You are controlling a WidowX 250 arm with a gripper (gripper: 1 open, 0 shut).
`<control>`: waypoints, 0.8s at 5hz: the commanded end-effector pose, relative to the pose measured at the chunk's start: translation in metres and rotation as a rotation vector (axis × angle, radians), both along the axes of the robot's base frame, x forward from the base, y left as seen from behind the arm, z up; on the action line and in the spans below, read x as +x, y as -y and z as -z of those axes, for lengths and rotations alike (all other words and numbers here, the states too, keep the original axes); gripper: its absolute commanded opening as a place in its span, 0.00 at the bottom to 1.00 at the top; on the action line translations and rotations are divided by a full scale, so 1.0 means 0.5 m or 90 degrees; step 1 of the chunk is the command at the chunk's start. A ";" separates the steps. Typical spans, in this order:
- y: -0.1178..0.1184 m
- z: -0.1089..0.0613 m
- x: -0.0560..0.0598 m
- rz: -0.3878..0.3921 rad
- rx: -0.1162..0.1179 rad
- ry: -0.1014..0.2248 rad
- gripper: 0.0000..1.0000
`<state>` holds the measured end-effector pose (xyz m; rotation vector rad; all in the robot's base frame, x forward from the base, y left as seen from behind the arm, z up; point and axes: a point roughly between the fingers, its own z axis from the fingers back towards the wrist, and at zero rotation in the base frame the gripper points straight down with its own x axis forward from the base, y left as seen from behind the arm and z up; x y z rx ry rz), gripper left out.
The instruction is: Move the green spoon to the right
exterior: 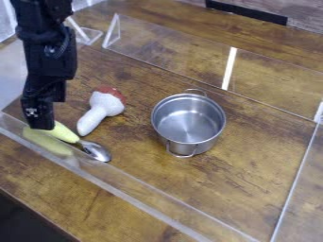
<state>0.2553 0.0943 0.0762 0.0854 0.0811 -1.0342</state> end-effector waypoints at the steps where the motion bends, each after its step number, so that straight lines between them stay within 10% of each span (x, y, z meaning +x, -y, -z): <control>1: -0.019 0.025 0.028 0.075 0.011 0.024 1.00; 4: -0.022 0.034 0.088 0.175 0.044 0.046 1.00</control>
